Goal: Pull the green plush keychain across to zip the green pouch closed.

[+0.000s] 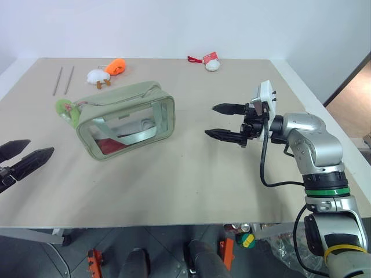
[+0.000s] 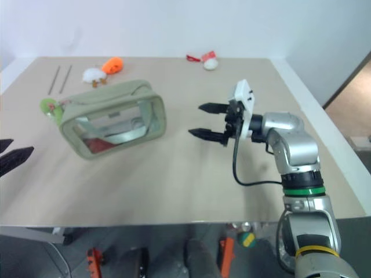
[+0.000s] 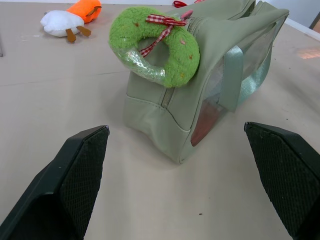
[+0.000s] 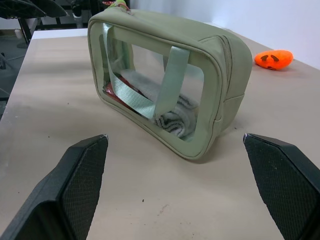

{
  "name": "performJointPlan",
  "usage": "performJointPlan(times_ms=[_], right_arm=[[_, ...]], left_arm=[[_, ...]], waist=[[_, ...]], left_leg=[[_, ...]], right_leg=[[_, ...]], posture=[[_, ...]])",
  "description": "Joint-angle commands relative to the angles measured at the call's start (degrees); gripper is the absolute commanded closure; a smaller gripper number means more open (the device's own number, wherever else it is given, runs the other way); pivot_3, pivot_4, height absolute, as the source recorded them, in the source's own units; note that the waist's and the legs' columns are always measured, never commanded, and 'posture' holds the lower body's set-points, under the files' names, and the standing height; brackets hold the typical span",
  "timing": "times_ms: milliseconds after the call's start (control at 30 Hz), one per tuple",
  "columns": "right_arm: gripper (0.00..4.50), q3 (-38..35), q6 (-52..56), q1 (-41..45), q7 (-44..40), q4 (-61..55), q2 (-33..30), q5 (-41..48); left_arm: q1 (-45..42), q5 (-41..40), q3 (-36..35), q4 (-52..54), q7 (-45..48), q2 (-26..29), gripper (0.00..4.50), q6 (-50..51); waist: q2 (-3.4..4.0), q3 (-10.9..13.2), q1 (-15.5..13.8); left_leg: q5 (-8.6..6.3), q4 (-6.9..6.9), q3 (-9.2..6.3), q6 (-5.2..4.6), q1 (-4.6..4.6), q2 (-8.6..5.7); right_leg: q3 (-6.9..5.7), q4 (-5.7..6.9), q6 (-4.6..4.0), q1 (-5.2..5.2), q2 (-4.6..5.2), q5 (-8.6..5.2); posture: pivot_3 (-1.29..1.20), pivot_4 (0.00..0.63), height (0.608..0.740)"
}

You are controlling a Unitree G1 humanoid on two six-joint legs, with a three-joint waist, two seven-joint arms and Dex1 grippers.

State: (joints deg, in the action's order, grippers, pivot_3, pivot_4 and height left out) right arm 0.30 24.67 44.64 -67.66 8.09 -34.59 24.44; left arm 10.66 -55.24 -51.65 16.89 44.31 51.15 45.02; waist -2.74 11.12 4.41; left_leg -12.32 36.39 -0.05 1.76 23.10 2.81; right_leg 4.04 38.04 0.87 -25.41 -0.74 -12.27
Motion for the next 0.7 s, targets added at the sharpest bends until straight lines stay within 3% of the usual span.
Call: performJointPlan(times_ms=[33, 367, 700], right_arm=[[0.0, -0.1, -0.8, 1.6, -1.0, -1.9, -1.0, 0.2], [0.0, 8.3, -13.5, 9.5, -3.8, 4.9, -0.4, -10.8], [0.0, 16.6, -37.1, 34.2, -3.9, 27.9, 9.6, -24.1]], left_arm=[[0.2, -0.6, -1.8, 1.5, 0.7, 0.9, 0.01, -0.2], [-4.6, -2.8, 0.5, 3.6, 0.2, 0.9, 0.01, -0.5], [-12.9, -4.5, 5.5, 4.3, 1.1, 3.9, 0.01, -0.7]], waist=[[0.0, 0.0, 0.0], [0.0, 0.0, 0.0], [0.13, 0.1, 0.2]], left_leg=[[0.0, 0.0, 0.0, 0.0, 0.0, 0.0], [0.0, 0.02, 0.01, 0.0, -0.01, 0.0], [-0.02, -0.02, 0.02, 0.05, 0.0, 0.08]], right_leg=[[0.0, 0.0, 0.0, 0.0, 0.0, 0.0], [-0.01, 0.02, -0.04, 0.0, 0.0, -0.01], [-0.01, 0.11, 0.07, -0.11, -0.1, 0.12]], posture=[[0.0, 0.15, 0.74], [0.0, 0.15, 0.74], [0.0, 0.15, 0.74]])
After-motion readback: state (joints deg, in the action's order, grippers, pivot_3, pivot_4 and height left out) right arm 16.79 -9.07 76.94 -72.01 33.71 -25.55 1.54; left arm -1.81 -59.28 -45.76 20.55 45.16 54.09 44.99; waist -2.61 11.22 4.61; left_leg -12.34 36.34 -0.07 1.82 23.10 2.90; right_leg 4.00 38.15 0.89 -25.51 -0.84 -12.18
